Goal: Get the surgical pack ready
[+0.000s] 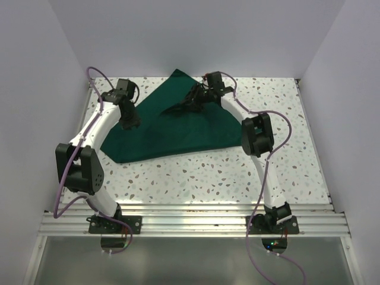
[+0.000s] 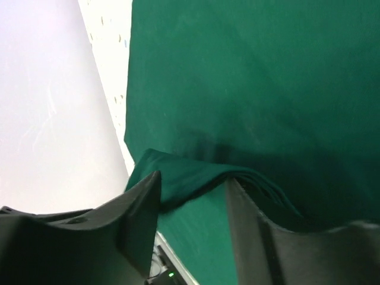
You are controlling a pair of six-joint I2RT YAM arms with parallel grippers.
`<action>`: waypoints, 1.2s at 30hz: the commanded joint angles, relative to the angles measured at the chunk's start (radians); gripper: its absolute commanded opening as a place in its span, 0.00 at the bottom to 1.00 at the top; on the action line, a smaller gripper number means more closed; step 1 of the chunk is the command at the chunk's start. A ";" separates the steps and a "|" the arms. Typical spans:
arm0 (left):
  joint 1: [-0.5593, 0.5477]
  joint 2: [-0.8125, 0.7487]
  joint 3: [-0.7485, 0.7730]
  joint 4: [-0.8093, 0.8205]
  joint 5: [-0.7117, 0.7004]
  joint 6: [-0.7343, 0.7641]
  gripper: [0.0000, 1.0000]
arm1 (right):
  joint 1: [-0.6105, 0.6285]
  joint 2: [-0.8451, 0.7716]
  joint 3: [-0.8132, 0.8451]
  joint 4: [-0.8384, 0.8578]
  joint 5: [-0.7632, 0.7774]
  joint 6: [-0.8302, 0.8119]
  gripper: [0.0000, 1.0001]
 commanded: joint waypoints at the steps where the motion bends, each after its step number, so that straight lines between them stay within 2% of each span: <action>1: -0.001 0.018 0.050 0.022 0.008 0.019 0.32 | -0.019 0.025 0.120 -0.038 -0.009 -0.031 0.55; 3: -0.001 0.034 0.067 0.018 0.018 0.020 0.33 | -0.028 0.015 0.163 -0.079 -0.006 -0.054 0.57; 10: -0.001 0.064 0.078 0.065 0.093 0.040 0.33 | -0.068 -0.073 0.159 -0.179 0.046 -0.166 0.62; 14: 0.001 0.104 0.110 0.084 0.142 0.052 0.28 | -0.093 -0.111 0.154 -0.289 0.067 -0.246 0.61; 18: 0.005 0.135 0.144 0.055 0.118 0.062 0.27 | -0.140 -0.252 0.062 -0.417 0.204 -0.400 0.59; 21: 0.044 0.135 0.141 0.023 0.043 0.066 0.41 | -0.168 -0.318 -0.028 -0.519 0.261 -0.493 0.57; 25: 0.148 0.117 0.096 -0.001 0.019 0.074 0.54 | -0.170 -0.491 -0.308 -0.501 0.270 -0.533 0.53; 26: 0.206 0.098 0.070 0.001 0.010 0.069 0.59 | -0.170 -0.514 -0.349 -0.481 0.270 -0.533 0.51; 28: 0.269 0.080 0.043 0.007 0.010 0.059 0.74 | -0.168 -0.568 -0.439 -0.468 0.270 -0.542 0.48; 29: 0.322 0.067 0.020 0.018 0.024 0.059 0.86 | -0.168 -0.583 -0.459 -0.460 0.264 -0.545 0.47; 30: 0.347 0.063 0.007 0.027 0.033 0.068 0.93 | -0.167 -0.596 -0.476 -0.455 0.255 -0.546 0.46; 36: 0.459 0.044 -0.074 0.090 0.088 0.158 0.97 | -0.093 -0.686 -0.607 -0.368 0.155 -0.503 0.42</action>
